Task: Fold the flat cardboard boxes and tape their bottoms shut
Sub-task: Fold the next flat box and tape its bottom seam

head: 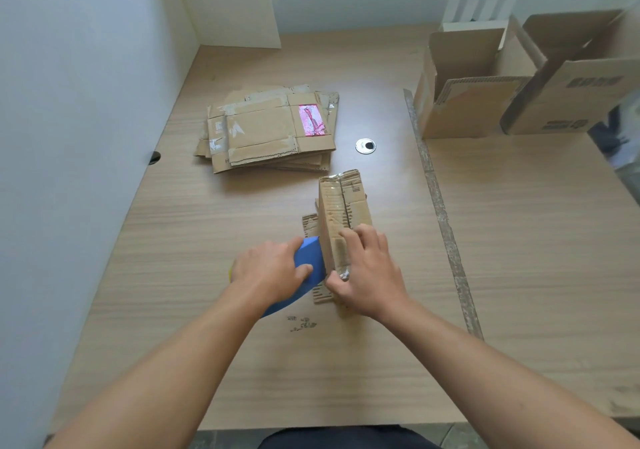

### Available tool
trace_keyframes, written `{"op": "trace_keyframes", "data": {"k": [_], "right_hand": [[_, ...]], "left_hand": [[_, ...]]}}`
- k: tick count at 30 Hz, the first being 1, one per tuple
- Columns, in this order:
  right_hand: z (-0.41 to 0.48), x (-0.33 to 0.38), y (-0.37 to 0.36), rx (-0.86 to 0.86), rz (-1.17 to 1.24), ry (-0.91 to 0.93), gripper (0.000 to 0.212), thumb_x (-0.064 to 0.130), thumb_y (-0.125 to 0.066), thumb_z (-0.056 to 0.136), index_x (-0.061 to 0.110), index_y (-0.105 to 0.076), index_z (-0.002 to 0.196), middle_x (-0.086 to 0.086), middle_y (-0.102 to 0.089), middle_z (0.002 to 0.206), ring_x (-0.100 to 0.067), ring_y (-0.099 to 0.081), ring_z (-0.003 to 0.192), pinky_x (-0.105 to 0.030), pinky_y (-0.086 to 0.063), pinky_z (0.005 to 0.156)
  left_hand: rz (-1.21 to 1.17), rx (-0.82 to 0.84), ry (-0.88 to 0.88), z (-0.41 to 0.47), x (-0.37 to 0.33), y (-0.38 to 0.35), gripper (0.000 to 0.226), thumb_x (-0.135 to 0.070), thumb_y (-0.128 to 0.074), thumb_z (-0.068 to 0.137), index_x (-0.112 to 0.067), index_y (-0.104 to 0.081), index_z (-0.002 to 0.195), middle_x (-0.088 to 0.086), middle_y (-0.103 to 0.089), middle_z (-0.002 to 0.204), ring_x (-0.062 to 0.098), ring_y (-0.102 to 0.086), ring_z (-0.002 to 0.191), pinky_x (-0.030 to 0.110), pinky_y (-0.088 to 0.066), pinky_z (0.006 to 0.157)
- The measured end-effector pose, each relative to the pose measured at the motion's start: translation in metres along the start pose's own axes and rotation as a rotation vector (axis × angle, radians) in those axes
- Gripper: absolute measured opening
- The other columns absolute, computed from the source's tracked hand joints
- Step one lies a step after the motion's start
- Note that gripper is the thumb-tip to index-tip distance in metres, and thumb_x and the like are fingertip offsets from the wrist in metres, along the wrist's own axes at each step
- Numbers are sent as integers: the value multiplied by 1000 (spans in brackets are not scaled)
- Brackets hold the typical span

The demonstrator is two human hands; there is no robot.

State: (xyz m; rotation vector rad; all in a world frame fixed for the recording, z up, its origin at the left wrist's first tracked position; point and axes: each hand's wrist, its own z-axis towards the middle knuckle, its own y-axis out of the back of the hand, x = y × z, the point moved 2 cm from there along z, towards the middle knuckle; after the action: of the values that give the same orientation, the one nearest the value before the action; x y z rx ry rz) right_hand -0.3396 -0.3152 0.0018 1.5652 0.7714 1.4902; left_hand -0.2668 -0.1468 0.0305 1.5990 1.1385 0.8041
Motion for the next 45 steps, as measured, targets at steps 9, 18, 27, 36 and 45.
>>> {"op": "trace_keyframes", "data": {"k": [9,18,27,36,45], "right_hand": [[-2,-11,9,187,-90,-100,68,51,-55,82,47,-25,142,3,11,163,-32,-15,145,-46,-37,106],[1,-15,22,309,-144,37,66,34,-66,73,44,-30,127,5,8,159,-37,-37,119,-43,-43,92],[5,-48,41,439,-191,83,101,55,-58,72,51,8,149,7,14,161,-25,-16,141,-50,-37,106],[27,-48,56,429,-527,130,85,19,-49,86,54,-5,149,10,21,162,-28,26,147,-66,4,115],[5,11,16,135,-359,214,75,70,-41,89,28,-32,150,-4,-37,141,-29,-34,127,-45,-28,106]], "left_hand": [[-51,-80,77,-7,47,10,55,-67,-40,88,-54,-30,140,-6,-65,100,24,-60,89,32,-44,63],[-154,-124,97,-9,61,19,58,-69,-42,88,-56,-27,143,-8,-66,104,21,-56,86,32,-43,62],[-286,-168,125,-14,75,26,55,-66,-47,88,-58,-32,141,-13,-65,103,18,-55,84,32,-42,64],[-328,-176,140,-21,82,28,56,-66,-50,88,-58,-33,141,-13,-66,106,18,-58,89,34,-48,70],[-353,-174,156,-27,85,28,56,-64,-51,88,-57,-34,141,-12,-65,102,19,-59,90,36,-51,72]]}}
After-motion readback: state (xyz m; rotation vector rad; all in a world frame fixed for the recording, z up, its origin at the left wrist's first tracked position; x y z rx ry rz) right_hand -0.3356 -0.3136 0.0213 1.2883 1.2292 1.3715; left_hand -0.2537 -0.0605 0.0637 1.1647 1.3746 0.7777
